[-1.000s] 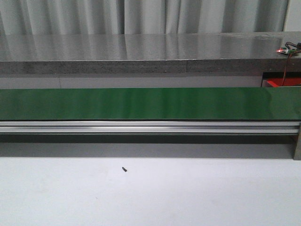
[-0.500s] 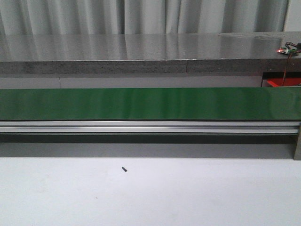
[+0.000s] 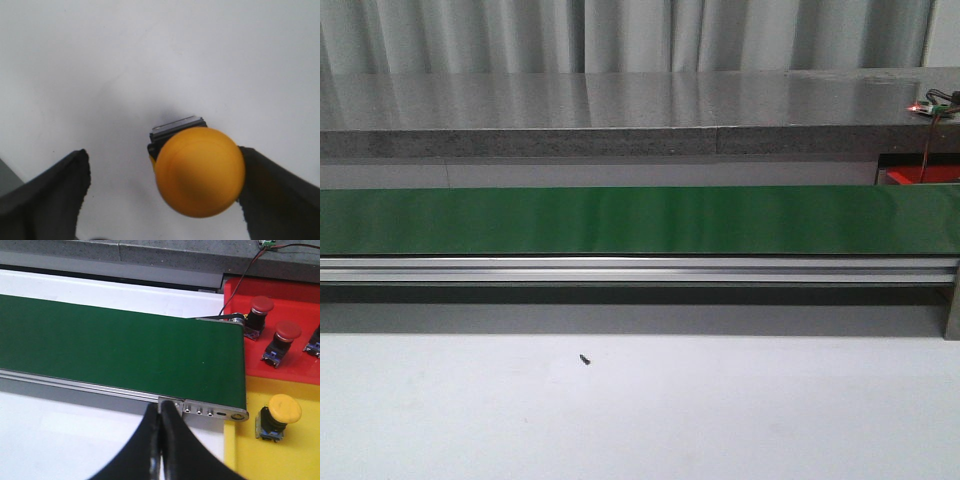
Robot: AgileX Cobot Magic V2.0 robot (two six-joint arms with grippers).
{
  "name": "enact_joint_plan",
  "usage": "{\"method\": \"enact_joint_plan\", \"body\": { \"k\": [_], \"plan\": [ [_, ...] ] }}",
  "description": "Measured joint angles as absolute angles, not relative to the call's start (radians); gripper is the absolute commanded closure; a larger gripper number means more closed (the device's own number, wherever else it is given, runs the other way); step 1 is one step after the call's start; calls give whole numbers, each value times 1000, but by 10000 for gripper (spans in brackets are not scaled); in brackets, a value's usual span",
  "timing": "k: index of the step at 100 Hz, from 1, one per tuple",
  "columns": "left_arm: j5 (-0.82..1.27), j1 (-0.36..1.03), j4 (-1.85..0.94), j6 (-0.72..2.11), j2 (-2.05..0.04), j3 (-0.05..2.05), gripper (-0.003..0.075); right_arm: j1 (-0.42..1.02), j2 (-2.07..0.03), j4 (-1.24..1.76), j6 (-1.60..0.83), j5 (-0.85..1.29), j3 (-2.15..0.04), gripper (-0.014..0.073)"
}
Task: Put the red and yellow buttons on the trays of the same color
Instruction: 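Lower the left gripper over a yellow button on the table and grasp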
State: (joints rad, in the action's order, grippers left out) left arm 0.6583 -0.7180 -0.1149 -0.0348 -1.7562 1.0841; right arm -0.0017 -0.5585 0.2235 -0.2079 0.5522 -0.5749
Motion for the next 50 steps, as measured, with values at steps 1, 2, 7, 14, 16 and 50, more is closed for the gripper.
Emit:
{"method": "enact_joint_plan", "body": {
  "k": [1, 2, 7, 14, 16, 50],
  "plan": [
    [658, -718, -115, -35, -1756, 1084, 306, -2, -558, 223, -208, 552, -575, 660],
    [656, -718, -115, -35, -1756, 1084, 328, -2, -558, 223, -208, 552, -575, 660],
    [654, -718, -115, -35, -1756, 1084, 397, -2, -558, 223, -208, 552, -575, 660],
    [652, -718, -115, -35, -1756, 1084, 475, -2, -558, 223, -208, 552, -575, 660],
    [650, -718, -115, -35, -1756, 1084, 493, -2, -558, 223, -208, 552, -575, 660],
    [661, -718, -115, -35, -1754, 1088, 552, -2, -558, 223, -208, 552, -575, 660]
  ]
}}
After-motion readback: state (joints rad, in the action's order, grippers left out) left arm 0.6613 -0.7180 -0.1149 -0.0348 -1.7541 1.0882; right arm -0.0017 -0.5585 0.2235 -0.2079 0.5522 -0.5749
